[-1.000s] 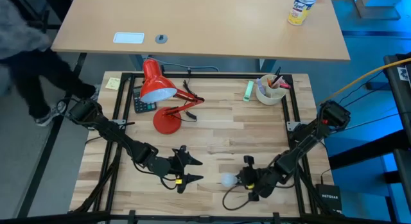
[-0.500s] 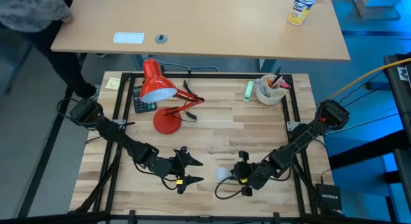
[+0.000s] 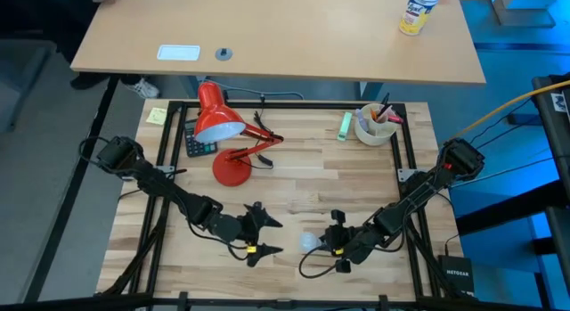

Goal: Screw lightbulb
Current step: Insert the white lightbulb into the red desk lamp

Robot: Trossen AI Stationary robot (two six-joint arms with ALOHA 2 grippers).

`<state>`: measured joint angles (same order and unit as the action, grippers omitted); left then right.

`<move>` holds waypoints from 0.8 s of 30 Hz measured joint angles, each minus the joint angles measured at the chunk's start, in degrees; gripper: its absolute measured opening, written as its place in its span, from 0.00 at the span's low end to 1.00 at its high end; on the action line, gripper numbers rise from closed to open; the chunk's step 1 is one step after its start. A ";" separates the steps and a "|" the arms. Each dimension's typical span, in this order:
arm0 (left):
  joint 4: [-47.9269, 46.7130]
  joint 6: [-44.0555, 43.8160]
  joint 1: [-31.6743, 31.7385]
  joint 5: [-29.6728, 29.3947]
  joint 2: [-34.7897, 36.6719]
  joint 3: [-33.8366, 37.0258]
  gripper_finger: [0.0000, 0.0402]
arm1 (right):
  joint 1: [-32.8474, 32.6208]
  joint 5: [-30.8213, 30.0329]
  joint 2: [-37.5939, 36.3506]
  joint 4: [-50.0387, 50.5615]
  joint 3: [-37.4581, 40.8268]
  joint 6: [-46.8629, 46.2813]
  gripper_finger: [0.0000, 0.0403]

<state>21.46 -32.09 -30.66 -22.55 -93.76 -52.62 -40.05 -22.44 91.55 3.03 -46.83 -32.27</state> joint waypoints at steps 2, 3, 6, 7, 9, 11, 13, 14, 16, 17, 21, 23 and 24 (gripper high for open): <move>1.11 0.19 -0.08 1.92 0.00 0.00 0.94 | 0.00 0.00 0.00 0.00 0.00 0.02 0.26; 1.13 0.22 -0.01 1.85 0.00 0.00 0.95 | 0.00 -0.01 0.00 0.00 0.00 0.02 0.26; 0.00 1.29 0.46 0.90 -0.01 0.00 0.97 | 0.00 -0.03 0.00 0.00 0.00 0.02 0.26; 0.04 1.07 0.51 0.74 -0.02 0.00 0.97 | 0.00 -0.02 0.00 0.00 0.00 0.02 0.26; 0.18 0.14 0.55 0.43 -0.02 0.00 0.97 | 0.00 -0.02 0.00 -0.02 0.00 0.02 0.26; 0.29 -1.15 0.44 0.64 -0.02 0.00 0.97 | 0.00 -0.04 0.00 -0.22 0.00 0.02 0.26; 0.67 -1.74 0.37 0.73 -0.02 0.00 0.97 | 0.00 -0.04 0.00 -0.42 0.00 0.02 0.26; 0.67 -1.88 0.40 0.48 -0.02 -0.02 0.97 | 0.00 -0.04 0.00 -0.41 0.00 0.02 0.26; 0.11 -2.41 0.43 -0.95 -0.02 -0.02 0.97 | 0.00 -0.04 0.21 -0.38 0.00 0.02 0.26; -0.24 -2.39 0.45 -1.22 -0.02 0.00 0.97 | 0.00 -0.04 0.49 -0.20 0.00 0.00 0.26; -0.33 -0.79 0.44 -1.32 -0.02 0.00 0.97 | 0.70 1.89 3.73 -0.18 0.00 -0.25 0.26; -0.41 -0.69 0.27 -1.30 -0.02 0.00 0.97 | 1.51 3.69 5.63 -0.59 0.00 -0.32 0.26; -0.41 -0.67 0.24 -1.30 -0.02 0.00 0.97 | 1.78 3.99 6.45 -1.13 0.00 -0.33 0.26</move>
<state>21.06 -32.76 -30.41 -23.86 -93.78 -52.62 -38.27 -18.45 98.00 1.90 -46.83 -32.60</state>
